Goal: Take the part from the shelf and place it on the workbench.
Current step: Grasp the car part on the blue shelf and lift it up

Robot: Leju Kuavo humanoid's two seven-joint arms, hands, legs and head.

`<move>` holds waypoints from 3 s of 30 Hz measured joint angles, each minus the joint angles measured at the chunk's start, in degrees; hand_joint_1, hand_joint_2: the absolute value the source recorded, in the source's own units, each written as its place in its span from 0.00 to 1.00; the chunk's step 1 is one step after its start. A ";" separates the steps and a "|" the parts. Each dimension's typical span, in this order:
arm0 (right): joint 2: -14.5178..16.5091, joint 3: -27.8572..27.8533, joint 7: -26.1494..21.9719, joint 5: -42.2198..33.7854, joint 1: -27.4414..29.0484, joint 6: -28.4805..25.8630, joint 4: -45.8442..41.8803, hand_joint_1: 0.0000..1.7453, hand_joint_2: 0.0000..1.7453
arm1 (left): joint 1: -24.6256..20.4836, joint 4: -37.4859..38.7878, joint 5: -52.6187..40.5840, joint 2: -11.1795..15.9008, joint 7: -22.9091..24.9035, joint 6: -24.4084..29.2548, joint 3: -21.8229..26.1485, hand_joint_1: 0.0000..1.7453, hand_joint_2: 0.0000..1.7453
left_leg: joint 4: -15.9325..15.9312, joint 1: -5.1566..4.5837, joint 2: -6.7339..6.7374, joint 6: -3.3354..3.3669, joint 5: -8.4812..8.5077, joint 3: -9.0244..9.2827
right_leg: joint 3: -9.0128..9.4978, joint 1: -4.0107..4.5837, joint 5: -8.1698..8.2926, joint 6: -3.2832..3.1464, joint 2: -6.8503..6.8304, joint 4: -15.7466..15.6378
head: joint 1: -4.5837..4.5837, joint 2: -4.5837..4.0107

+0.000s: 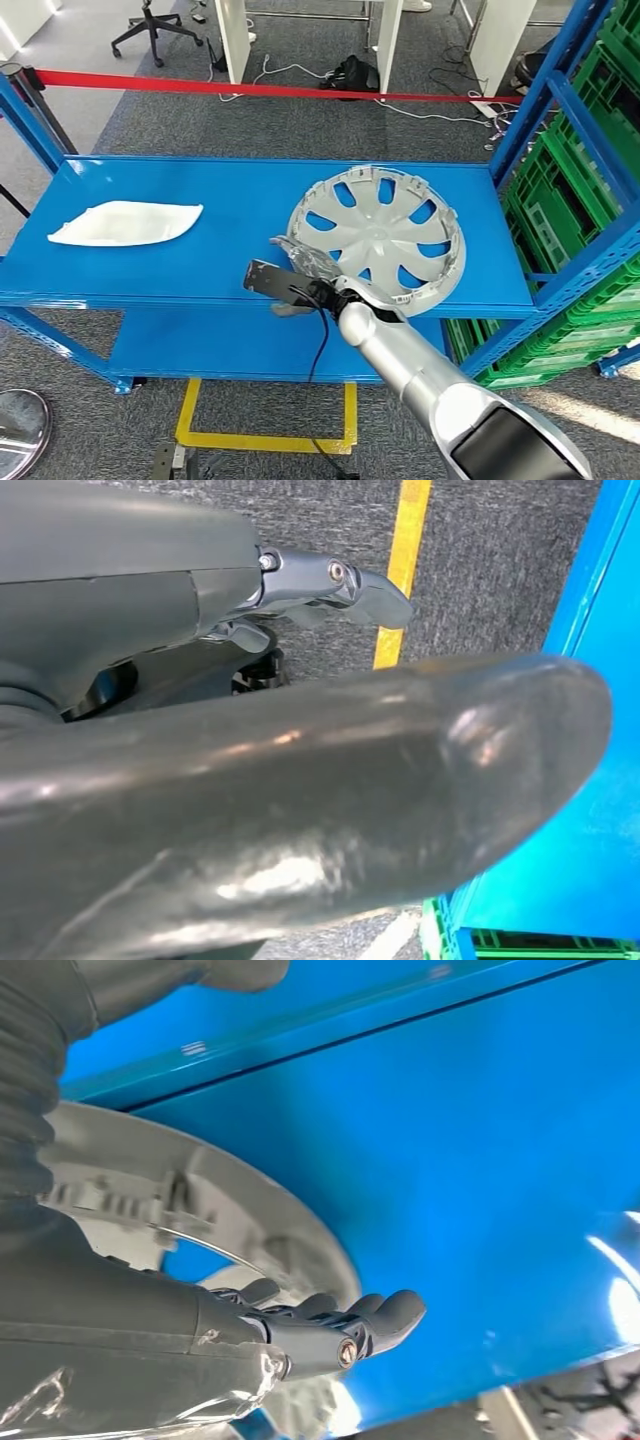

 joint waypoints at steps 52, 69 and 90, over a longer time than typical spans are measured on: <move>0.36 1.67 17.76 25.19 -4.23 -1.93 11.91 1.00 1.00 | 0.01 -0.01 -0.29 -0.11 -1.79 0.77 1.42 0.00 0.00 | -0.25 -0.15 0.11 -1.54 -2.39 2.91 | 6.31 0.19 7.16 -1.26 0.28 -14.88 | -0.46 0.00; 1.10 0.63 16.08 26.32 -4.14 -4.30 12.45 1.00 1.00 | 0.45 -0.01 -0.34 -0.19 -1.15 1.44 2.57 0.00 1.00 | -0.60 -0.09 0.05 -1.85 -1.74 2.56 | 7.18 0.00 5.98 -1.54 0.11 -14.60 | -0.03 0.00; 1.52 -1.36 14.95 27.06 -3.41 -5.83 12.44 1.00 1.00 | 0.38 -0.01 0.47 -0.38 -0.05 0.62 4.15 0.00 1.00 | -0.29 0.41 0.23 -0.20 -0.43 0.84 | -0.43 -0.22 -1.10 0.47 0.06 0.60 | 0.32 0.00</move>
